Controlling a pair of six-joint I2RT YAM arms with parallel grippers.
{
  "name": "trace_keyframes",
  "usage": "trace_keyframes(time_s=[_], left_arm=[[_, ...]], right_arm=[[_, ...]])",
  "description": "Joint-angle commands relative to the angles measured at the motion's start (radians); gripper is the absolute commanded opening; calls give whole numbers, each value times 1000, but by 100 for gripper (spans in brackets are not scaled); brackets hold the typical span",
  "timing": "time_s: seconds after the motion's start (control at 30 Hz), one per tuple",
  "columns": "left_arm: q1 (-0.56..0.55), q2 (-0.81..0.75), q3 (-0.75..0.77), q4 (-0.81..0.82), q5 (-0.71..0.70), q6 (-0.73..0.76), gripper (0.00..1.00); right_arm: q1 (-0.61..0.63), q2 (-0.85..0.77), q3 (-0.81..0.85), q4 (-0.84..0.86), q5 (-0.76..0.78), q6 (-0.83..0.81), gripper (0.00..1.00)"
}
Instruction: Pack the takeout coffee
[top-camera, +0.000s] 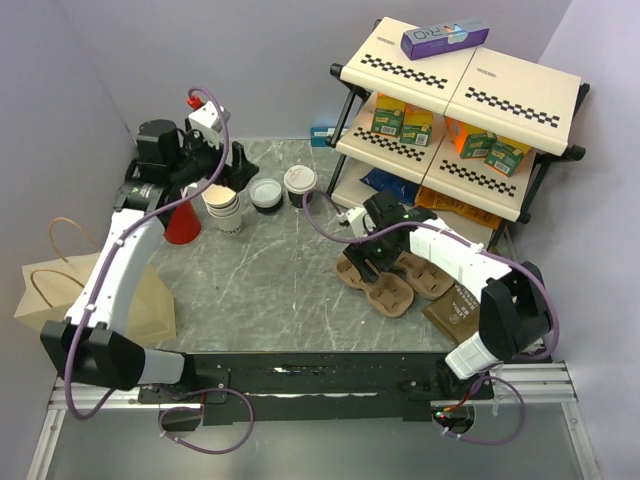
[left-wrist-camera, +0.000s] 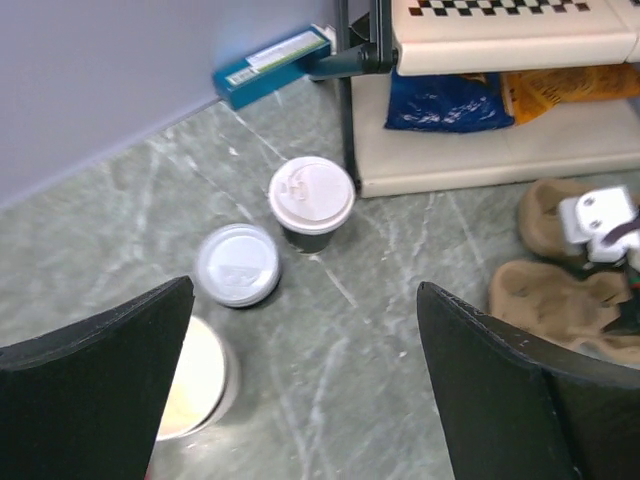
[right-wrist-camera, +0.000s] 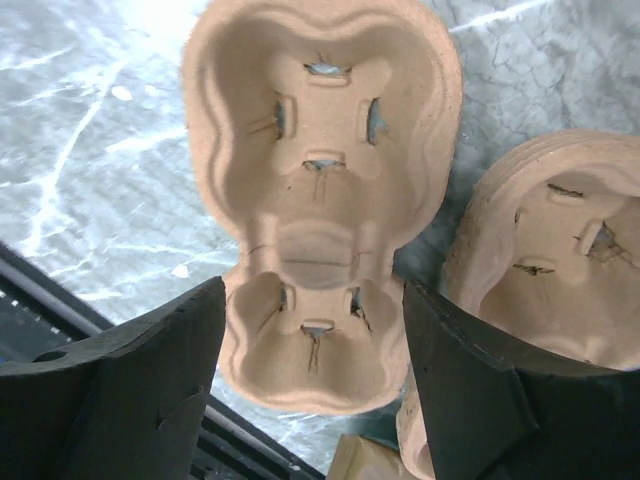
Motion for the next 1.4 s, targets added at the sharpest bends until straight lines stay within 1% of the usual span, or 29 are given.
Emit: trace_keyframes(time_s=[0.0,0.1,0.17,0.2,0.23,0.27,0.3,0.33,0.37,0.4,0.43,0.47,0.5,0.53,0.57,0.63,0.7,0.73,0.77,0.8,0.87,0.9,0.97,1.0,1.03,1.07,1.13,1.37], left_arm=[[13,-91,81,-155,-38,163,99],[47,-121,150,-253,-66,230,99],[82,-134,232,-390,-133,310,99],[110,-135,262,-433,-167,334,100],[126,-135,294,-520,-243,373,99],[146,-132,364,-560,-270,391,99],[192,-128,403,-598,-301,414,99],[214,-123,442,-681,-325,465,99],[237,-108,523,-718,-374,492,99],[263,-97,564,-758,-388,519,99],[318,-86,605,-796,-390,586,99],[347,-65,675,-866,-393,617,99],[401,-54,706,-897,-393,650,99],[429,-45,734,-928,-393,718,99],[450,-25,772,-994,-402,753,99],[499,-10,799,-1046,-431,840,99],[530,-51,712,-1044,-515,931,99],[542,-69,676,-1042,-540,1012,99],[558,-85,630,-1045,-565,1039,99],[597,-86,613,-1044,-601,1059,99],[646,-82,590,-1044,-620,1129,99],[712,-79,596,-1044,-612,1146,99],[775,-65,612,-1045,-563,1201,99],[826,-66,604,-1045,-542,1220,99],[844,-71,590,-1045,-517,1256,100],[857,-89,543,-1047,-508,1275,99],[871,-117,495,-1047,-482,1298,99],[874,-140,293,-1045,-418,1300,99]], right_arm=[[2,-71,57,-64,-36,-35,78],[-2,-97,74,-89,-73,-30,79],[-1,-137,83,-73,-93,-26,80],[-1,-149,84,-63,-97,-18,84],[-1,-165,92,-50,-99,-10,86],[-1,-168,98,-43,-110,2,89],[-2,-165,107,-44,-116,10,93],[-2,-160,129,-47,-122,16,94],[-2,-139,141,-55,-134,23,94],[-2,-131,153,-67,-151,26,94],[-1,-116,167,-70,-163,30,94],[-4,-109,173,-70,-174,28,94],[-2,-105,181,-72,-192,28,94],[-2,-93,195,-75,-200,28,94],[-2,-83,205,-79,-208,26,94],[-2,-59,238,-98,-223,26,94],[-2,-48,256,-101,-226,34,94],[-2,-42,259,-101,-241,36,94],[-2,-40,258,-101,-252,37,94],[-2,-37,261,-102,-261,40,94],[-4,-24,265,-110,-283,51,94],[-2,-20,267,-112,-289,54,94],[-2,-14,267,-110,-300,57,94],[-2,-14,265,-109,-301,60,94],[-2,-13,264,-107,-301,62,94],[-1,-13,264,-106,-306,63,94],[-1,-14,258,-104,-308,68,94],[-1,-24,239,-102,-308,62,94]])
